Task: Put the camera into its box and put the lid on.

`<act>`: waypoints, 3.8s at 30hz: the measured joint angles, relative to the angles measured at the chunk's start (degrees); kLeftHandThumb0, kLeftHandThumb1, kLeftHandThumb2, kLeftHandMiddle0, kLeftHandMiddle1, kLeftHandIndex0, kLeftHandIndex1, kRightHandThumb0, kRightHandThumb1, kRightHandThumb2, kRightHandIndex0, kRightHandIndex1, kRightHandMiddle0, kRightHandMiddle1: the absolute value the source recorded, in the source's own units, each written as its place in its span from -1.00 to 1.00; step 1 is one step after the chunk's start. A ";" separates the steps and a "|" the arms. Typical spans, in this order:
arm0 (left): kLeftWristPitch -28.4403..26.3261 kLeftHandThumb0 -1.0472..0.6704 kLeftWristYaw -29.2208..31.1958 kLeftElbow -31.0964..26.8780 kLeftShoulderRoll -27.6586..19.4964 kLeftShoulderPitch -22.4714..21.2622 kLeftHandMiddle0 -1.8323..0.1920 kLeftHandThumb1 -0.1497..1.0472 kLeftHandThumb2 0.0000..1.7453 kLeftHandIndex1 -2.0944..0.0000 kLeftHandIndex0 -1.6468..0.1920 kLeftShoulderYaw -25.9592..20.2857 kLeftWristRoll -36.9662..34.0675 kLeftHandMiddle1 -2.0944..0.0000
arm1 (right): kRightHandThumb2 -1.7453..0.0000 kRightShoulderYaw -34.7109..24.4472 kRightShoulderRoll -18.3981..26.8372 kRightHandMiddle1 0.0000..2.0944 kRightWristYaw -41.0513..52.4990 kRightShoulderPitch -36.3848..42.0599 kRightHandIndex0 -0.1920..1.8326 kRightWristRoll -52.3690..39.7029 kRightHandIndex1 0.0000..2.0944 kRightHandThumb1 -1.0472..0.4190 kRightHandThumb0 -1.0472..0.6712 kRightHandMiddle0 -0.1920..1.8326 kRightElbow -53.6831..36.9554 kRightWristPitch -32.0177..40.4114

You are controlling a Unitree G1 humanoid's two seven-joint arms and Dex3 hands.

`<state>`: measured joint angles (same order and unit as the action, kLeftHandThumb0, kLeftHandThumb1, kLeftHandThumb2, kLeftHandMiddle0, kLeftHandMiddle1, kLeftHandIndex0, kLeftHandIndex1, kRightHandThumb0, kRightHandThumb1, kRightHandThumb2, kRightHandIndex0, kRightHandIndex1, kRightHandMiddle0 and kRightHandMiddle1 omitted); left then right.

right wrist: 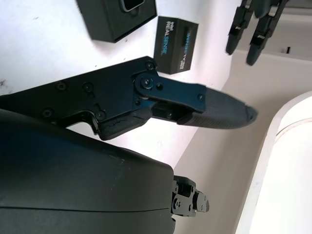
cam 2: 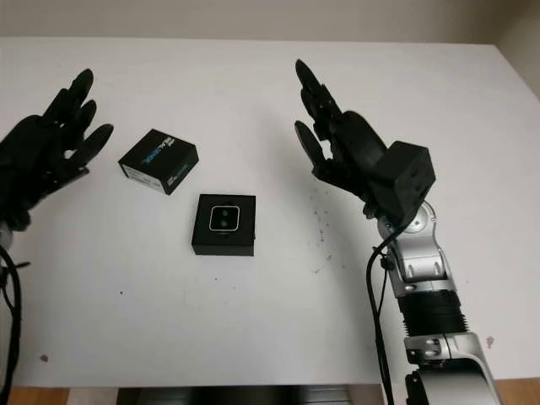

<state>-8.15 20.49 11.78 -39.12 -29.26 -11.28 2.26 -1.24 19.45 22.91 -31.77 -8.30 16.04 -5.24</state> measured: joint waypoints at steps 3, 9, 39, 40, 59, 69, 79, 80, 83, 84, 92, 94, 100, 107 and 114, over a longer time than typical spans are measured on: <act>3.22 -0.35 -0.59 6.52 -1.85 -3.77 0.30 0.78 -0.96 0.83 0.43 2.95 4.71 0.86 | 0.15 -0.54 -0.84 -0.97 0.07 0.02 -0.98 -0.64 -0.97 -1.00 -0.57 -0.98 0.42 1.06; 15.73 -0.40 2.87 17.83 -9.08 -12.52 0.63 0.68 -0.96 0.94 0.66 14.53 19.50 0.99 | 0.14 -1.56 -1.20 -0.97 -0.61 0.05 -0.99 -0.70 -0.97 -1.00 -0.59 -0.98 0.45 1.99; 34.58 -0.36 -9.10 38.04 -4.92 -35.10 0.79 0.57 -0.94 0.94 0.84 38.71 50.79 0.94 | 0.12 -2.52 -2.95 -0.95 -3.63 0.27 -0.97 0.27 -0.95 -1.00 -0.50 -0.96 0.37 3.67; 34.77 -0.36 -9.09 38.58 -4.72 -35.51 0.79 0.58 -0.94 0.94 0.84 39.03 50.80 0.94 | 0.12 -2.52 -3.05 -0.95 -3.67 0.30 -0.97 0.31 -0.95 -1.00 -0.49 -0.96 0.37 3.67; 35.39 -0.37 -3.78 45.07 -1.41 -38.65 0.73 0.53 -0.95 0.93 0.77 42.69 50.30 0.94 | 0.12 -2.39 -4.16 -0.95 -5.64 1.62 -0.95 2.08 -0.95 -1.00 -0.46 -0.95 -0.97 4.06; 35.82 -0.18 -6.81 47.12 -0.69 -40.22 0.63 0.59 -0.93 0.90 0.64 45.21 52.45 0.92 | 0.13 -2.39 -4.41 -0.95 -5.56 1.99 -0.96 2.58 -0.95 -1.00 -0.47 -0.95 -1.03 3.85; 36.69 -0.06 -9.32 47.87 -0.55 -40.18 0.35 0.76 -0.93 0.75 0.32 45.32 51.37 0.75 | 0.14 -2.34 -4.42 -0.94 -5.43 2.76 -0.95 3.08 -0.95 -1.00 -0.49 -0.94 -1.03 0.94; 37.58 -0.04 -9.67 48.30 -0.56 -40.12 0.40 0.77 -0.93 0.67 0.32 44.96 50.44 0.56 | 0.14 -2.31 -4.43 -0.94 -5.44 2.79 -0.95 3.14 -0.95 -1.00 -0.49 -0.94 -1.03 0.86; 39.54 0.02 -10.31 49.95 -0.54 -39.75 0.54 0.85 -0.93 0.18 0.43 43.53 47.02 -0.13 | 0.15 -2.20 -4.49 -0.94 -5.76 2.86 -0.93 3.68 -0.94 -1.00 -0.49 -0.93 -1.03 0.85; 39.95 0.04 -10.18 50.56 -0.49 -39.63 0.52 0.87 -0.93 0.08 0.44 43.01 45.78 -0.13 | 0.16 -2.10 -4.50 -0.94 -5.96 2.88 -0.93 3.88 -0.94 -1.00 -0.50 -0.92 -1.03 0.85; 39.46 0.02 -6.25 52.68 0.58 -38.03 0.46 0.88 -0.94 -0.19 0.40 37.88 36.37 -0.21 | 0.17 -1.93 -4.50 -0.94 -5.80 3.32 -0.94 4.19 -0.94 -1.00 -0.50 -0.93 -1.03 0.96; 38.00 0.03 -4.53 52.65 0.97 -37.53 0.41 0.86 -0.94 -0.19 0.38 36.49 34.09 -0.18 | 0.18 -1.92 -4.54 -0.94 -5.80 3.45 -0.93 4.19 -0.94 -1.00 -0.50 -0.93 -1.03 1.01; 31.71 0.04 0.60 50.37 2.40 -35.45 0.38 0.82 -0.94 -0.17 0.36 31.09 26.20 -0.31 | 0.21 -1.93 -4.88 -0.95 -5.28 4.08 -0.96 3.11 -0.95 -1.00 -0.50 -0.95 -1.19 1.92; 24.24 0.05 4.88 45.21 2.87 -34.11 0.36 0.81 -0.94 -0.27 0.39 27.63 21.47 -0.43 | 0.24 -1.75 -5.09 -0.94 -6.00 4.68 -0.93 3.33 -0.94 -1.00 -0.54 -0.92 -2.55 3.15; 13.92 -0.01 10.25 33.47 1.47 -33.32 0.41 0.77 -0.94 -0.21 0.40 28.07 24.56 -0.22 | 0.24 -1.50 -5.74 -0.94 -6.55 5.36 -0.92 3.38 -0.94 -1.00 -0.54 -0.92 -4.28 4.70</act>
<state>5.77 30.74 45.24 -37.65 -62.58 16.79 26.82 -2.74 13.71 16.36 -26.41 -4.92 11.76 -0.54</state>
